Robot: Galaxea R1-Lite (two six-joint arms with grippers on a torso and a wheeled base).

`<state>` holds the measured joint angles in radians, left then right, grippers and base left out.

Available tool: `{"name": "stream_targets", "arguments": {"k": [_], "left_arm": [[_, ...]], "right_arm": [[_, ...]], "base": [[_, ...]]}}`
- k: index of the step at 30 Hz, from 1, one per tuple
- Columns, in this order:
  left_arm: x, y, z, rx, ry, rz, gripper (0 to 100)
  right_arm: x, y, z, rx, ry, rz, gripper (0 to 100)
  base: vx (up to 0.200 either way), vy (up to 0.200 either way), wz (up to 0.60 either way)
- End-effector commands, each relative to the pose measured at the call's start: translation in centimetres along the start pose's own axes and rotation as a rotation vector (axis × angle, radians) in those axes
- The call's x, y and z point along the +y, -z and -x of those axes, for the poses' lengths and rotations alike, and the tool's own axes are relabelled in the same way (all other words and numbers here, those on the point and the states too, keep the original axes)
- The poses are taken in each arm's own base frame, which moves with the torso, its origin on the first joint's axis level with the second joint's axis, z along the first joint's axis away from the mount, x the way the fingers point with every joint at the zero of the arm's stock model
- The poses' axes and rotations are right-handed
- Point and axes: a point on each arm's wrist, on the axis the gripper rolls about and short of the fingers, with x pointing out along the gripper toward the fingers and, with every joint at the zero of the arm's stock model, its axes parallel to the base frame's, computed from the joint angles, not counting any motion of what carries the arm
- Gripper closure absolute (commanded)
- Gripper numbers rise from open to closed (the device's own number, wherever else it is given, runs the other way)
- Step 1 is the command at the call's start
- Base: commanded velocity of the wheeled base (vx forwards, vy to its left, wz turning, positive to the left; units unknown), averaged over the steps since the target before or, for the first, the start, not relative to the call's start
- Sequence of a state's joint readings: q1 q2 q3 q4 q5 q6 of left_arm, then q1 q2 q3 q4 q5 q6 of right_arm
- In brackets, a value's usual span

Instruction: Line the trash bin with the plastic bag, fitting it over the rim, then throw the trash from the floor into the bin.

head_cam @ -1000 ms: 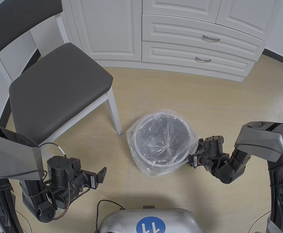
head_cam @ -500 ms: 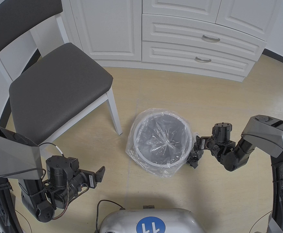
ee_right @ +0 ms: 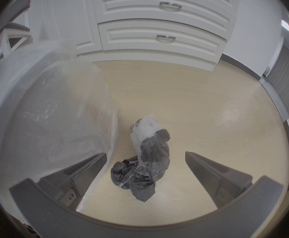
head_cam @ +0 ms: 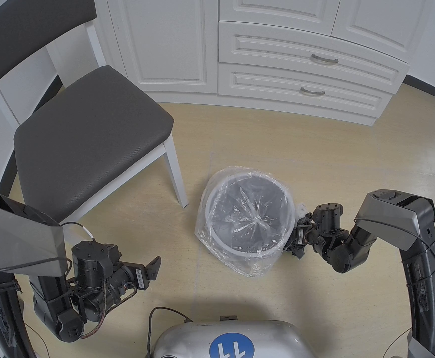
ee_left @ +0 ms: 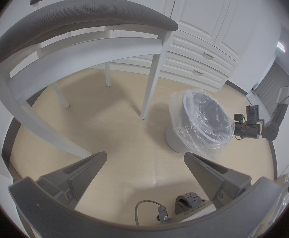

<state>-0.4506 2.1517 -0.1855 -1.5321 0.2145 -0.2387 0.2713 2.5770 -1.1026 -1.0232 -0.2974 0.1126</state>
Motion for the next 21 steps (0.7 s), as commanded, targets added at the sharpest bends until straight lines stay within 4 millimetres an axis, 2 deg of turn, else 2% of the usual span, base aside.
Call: {"name": "stream_targets", "arguments": {"k": [1, 5, 9, 13, 15, 16, 17, 18, 19, 21], "left_arm": [[0.1, 0.1, 0.0, 0.007, -0.005, 0.005, 0], [0.3, 0.4, 0.5, 0.024, -0.009, 0.016, 0], [0.7, 0.0, 2.1, 0.014, -0.020, 0.018, 0], [1.6, -1.4, 4.0, -0.042, -0.042, 0.047, 0], [1.9, -1.6, 4.4, -0.054, -0.051, 0.054, 0], [2.8, -2.1, 4.9, -0.073, -0.077, 0.062, 0], [3.1, -2.2, 5.1, -0.080, -0.087, 0.067, 0], [3.1, -2.2, 5.1, -0.080, -0.087, 0.067, 0], [4.0, -2.1, 5.6, -0.069, -0.122, 0.071, 0], [5.0, -2.0, 5.5, -0.057, -0.147, 0.080, 0]], "right_arm": [[0.2, 1.1, -0.4, 0.026, -0.003, 0.009, 0], [0.1, -0.2, 0.5, 0.014, 0.002, 0.010, 0], [0.2, -2.8, 3.9, 0.000, -0.002, 0.082, 0], [-1.0, -5.2, 7.1, -0.038, 0.075, 0.170, 0], [-1.2, -5.7, 7.6, -0.049, 0.088, 0.172, 0], [-1.8, -7.1, 8.4, -0.082, 0.101, 0.156, 0], [-2.0, -7.7, 8.6, -0.096, 0.104, 0.147, 0], [-2.0, -7.7, 8.6, -0.096, 0.104, 0.147, 0], [-2.4, -8.7, 8.9, -0.128, 0.109, 0.121, 0], [-2.7, -9.3, 9.2, -0.139, 0.104, 0.098, 0]], "base": [[0.000, 0.000, 0.00], [0.000, 0.000, 0.00], [0.000, 0.000, 0.00], [0.000, 0.000, 0.00], [0.000, 0.000, 0.00], [0.000, 0.000, 0.00], [0.000, 0.000, 0.00], [0.000, 0.000, 0.00], [0.000, 0.000, 0.00], [0.000, 0.000, 0.00]]}}
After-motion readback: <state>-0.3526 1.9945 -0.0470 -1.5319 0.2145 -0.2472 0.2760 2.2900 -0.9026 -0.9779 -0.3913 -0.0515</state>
